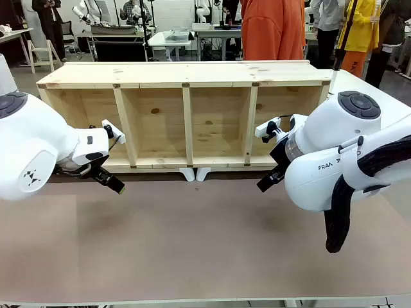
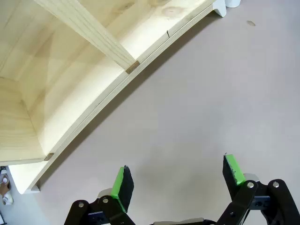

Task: Perform cable management.
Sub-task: When the cord part of the Power Cable appears at the lower middle area of the table and stops, grasp the cord part of the Power Cable.

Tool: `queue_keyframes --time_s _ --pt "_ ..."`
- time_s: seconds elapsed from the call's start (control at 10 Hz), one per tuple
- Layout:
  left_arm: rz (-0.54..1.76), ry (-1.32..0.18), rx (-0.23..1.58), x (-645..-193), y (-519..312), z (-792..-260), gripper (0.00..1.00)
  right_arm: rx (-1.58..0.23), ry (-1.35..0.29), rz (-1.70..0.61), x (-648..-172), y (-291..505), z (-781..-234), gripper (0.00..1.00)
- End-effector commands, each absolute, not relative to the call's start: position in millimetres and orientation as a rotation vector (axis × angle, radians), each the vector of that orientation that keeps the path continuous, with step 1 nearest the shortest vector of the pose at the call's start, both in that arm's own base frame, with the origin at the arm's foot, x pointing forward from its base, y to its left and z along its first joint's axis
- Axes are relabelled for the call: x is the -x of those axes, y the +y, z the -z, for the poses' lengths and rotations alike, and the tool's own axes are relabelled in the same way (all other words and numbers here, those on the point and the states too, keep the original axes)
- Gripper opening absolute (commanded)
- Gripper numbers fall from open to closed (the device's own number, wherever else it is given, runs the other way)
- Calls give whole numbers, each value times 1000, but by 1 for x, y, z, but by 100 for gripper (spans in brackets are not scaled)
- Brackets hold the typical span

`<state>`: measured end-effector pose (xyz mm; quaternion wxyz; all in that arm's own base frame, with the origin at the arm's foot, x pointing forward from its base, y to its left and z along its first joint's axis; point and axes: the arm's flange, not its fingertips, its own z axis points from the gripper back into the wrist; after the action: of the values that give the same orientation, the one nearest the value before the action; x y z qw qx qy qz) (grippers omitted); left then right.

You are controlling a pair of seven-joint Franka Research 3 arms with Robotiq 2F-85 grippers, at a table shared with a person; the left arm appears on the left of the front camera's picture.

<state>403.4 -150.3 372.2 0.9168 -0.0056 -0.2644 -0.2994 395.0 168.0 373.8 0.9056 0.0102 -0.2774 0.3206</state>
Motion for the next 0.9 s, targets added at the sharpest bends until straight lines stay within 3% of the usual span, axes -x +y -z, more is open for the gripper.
queue_keyframes --time_s 0.0,0.8 --pt "616 -544 12 -403 -150 -372 100 -21 -573 -662 -395 168 -374 100" --pt "616 -544 12 -403 -150 -372 100 -21 -573 -662 -395 168 -374 100"
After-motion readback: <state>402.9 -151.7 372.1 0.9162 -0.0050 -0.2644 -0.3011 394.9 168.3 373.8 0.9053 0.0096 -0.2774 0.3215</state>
